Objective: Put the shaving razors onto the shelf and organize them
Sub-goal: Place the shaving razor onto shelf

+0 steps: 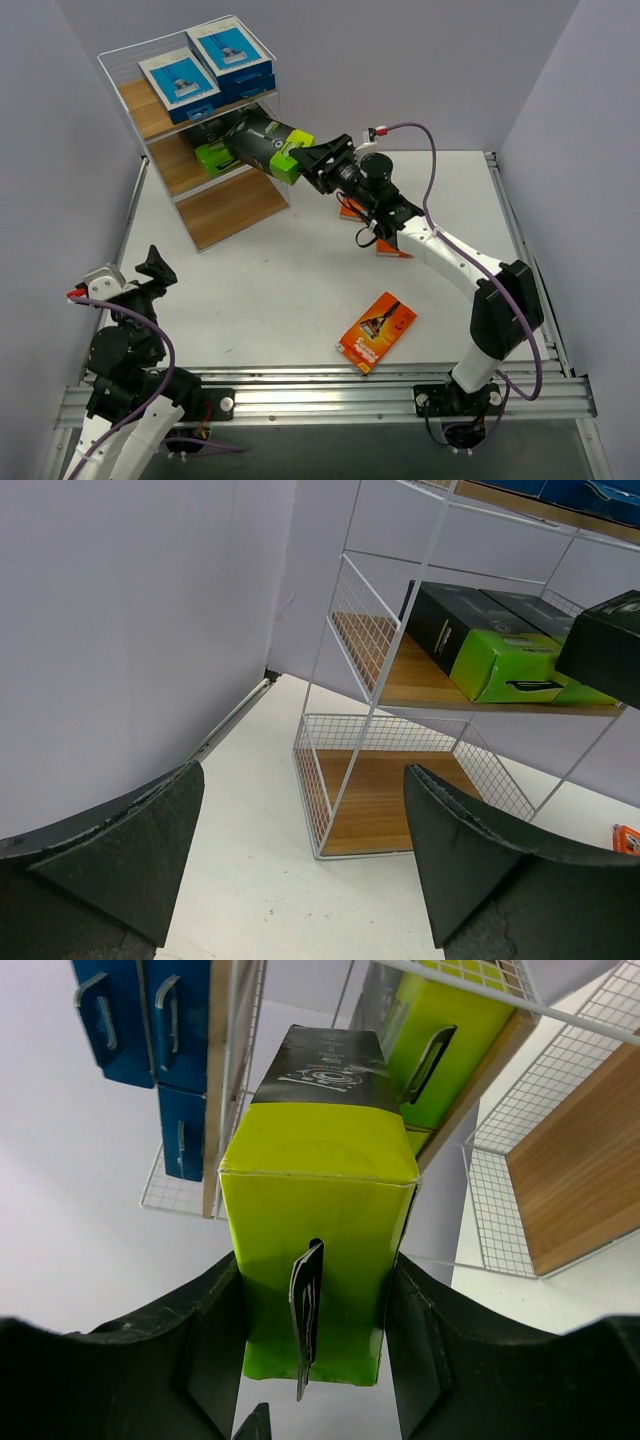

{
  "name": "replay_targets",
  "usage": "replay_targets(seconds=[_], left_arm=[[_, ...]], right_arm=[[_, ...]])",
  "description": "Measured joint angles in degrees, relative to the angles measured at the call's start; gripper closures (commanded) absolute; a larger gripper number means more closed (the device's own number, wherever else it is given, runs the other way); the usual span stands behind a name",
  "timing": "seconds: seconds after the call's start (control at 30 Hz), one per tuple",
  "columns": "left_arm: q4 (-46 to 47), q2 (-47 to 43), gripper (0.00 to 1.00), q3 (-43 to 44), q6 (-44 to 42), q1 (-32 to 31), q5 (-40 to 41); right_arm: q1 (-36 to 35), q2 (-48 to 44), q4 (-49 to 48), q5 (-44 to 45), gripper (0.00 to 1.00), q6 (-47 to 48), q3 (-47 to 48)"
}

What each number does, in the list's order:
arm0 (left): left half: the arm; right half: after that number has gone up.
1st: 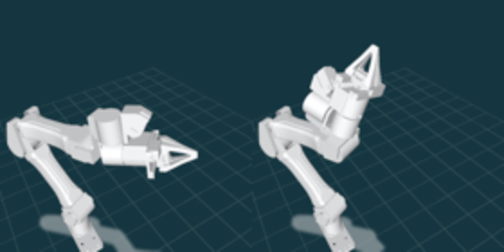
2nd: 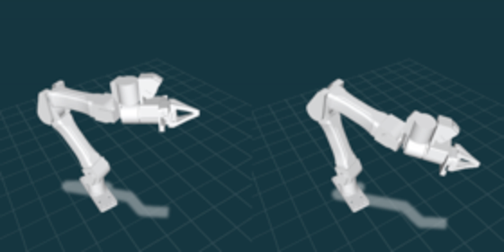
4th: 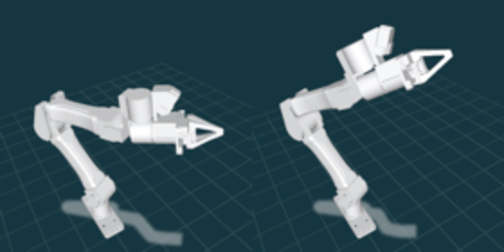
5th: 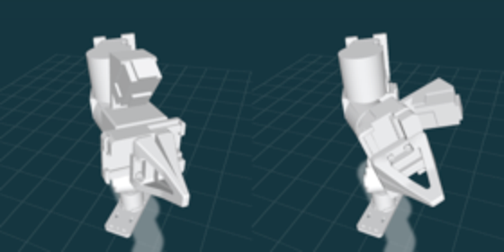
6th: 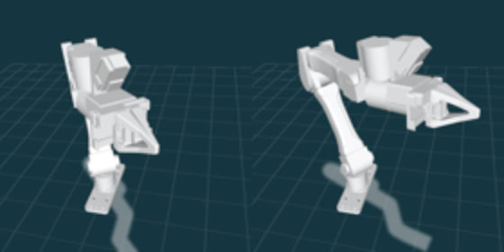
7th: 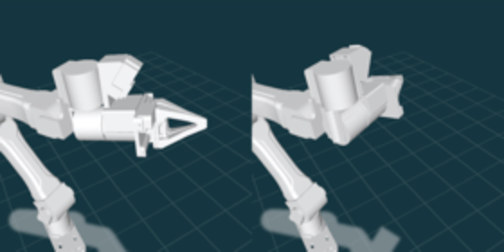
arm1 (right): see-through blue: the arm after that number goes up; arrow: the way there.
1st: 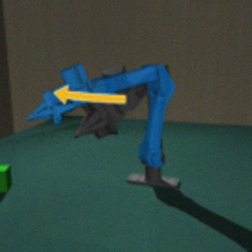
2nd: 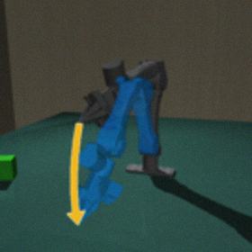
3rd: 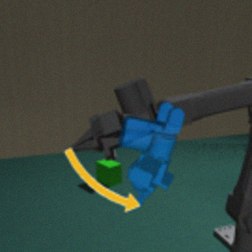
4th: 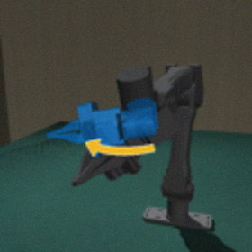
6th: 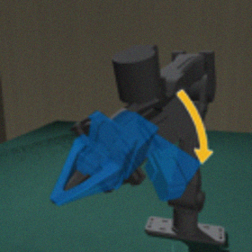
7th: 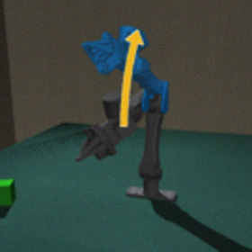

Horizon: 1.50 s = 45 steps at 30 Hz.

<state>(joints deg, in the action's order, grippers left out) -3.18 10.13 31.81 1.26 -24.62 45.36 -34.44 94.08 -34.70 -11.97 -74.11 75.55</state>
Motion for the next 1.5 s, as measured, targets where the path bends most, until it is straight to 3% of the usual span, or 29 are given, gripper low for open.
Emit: replay_targets(seconds=[0.63, 1.5], left_arm=[[0.0, 0.0, 0.11, -0.2, 0.0, -1.2, 0.6], [2.8, 0.1, 0.11, -1.7, -0.4, -2.3, 2.1]], right_arm=[[1.1, 5.8, -4.6, 0.7, 1.00, -2.8, 4.4], [-5.7, 15.0, -8.8, 18.0, 1.00, -0.9, 11.1]])
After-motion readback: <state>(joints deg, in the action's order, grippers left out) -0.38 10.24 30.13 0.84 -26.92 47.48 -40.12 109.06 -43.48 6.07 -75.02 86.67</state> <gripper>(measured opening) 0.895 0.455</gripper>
